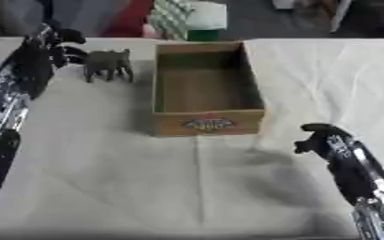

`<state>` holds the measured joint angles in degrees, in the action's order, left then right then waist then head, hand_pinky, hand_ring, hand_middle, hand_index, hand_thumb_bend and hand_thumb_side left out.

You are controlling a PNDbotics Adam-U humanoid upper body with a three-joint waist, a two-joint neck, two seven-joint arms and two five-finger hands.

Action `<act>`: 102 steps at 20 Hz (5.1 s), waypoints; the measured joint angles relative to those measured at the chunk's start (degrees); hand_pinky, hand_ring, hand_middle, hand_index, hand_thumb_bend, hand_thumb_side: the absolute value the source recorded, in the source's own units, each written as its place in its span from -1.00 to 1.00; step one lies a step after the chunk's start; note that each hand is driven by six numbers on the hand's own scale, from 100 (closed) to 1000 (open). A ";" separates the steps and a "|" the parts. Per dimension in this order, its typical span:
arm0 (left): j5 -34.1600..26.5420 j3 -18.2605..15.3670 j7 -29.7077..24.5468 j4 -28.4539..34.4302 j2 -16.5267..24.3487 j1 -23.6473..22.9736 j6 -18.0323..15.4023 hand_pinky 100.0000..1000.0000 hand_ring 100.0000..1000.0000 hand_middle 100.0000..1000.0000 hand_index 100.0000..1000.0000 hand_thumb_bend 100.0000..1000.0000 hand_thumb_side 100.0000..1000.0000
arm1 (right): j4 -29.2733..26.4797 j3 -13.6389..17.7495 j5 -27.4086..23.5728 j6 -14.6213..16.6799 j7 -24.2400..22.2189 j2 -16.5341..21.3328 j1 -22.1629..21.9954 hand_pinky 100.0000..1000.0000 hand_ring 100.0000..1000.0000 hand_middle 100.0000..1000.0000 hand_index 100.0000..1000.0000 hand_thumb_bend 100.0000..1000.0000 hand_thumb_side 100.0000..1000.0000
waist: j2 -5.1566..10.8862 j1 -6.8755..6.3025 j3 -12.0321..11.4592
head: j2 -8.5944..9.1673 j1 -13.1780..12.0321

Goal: Pick up objects on the table and place them in the box.

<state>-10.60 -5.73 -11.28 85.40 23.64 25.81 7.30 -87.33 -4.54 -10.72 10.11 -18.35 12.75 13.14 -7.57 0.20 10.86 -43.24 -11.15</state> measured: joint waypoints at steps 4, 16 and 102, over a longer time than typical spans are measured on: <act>0.01 0.01 -0.05 0.00 0.00 -0.02 -0.02 0.40 0.24 0.33 0.45 -1.00 0.87 | -0.01 0.14 -0.02 -0.03 0.21 0.11 0.00 0.43 -0.05 -0.32 0.38 -1.00 0.49 | -0.02 -0.02 0.02 | 0.00 -0.02; 0.21 0.01 -0.11 0.01 0.07 0.01 -0.24 0.40 0.24 0.33 0.45 -1.00 0.82 | -0.27 0.29 -0.02 -0.04 0.24 0.12 -0.01 0.43 -0.05 -0.31 0.38 -1.00 0.50 | -0.02 -0.06 0.09 | 0.02 -0.03; 75.53 6.26 11.14 -46.27 6.63 25.69 -16.33 -0.05 -0.72 -0.85 -0.47 -1.00 -1.00 | 0.05 -0.74 1.05 -0.34 -0.55 0.12 -0.15 0.43 -0.05 -0.32 0.38 -1.00 0.59 | -0.95 -0.63 3.03 | 1.30 -0.79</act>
<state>64.93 0.53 -0.14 39.14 30.27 51.49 -9.03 -87.28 -5.29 -9.67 9.77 -18.90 12.87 12.99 -8.52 -0.43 13.89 -41.93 -11.94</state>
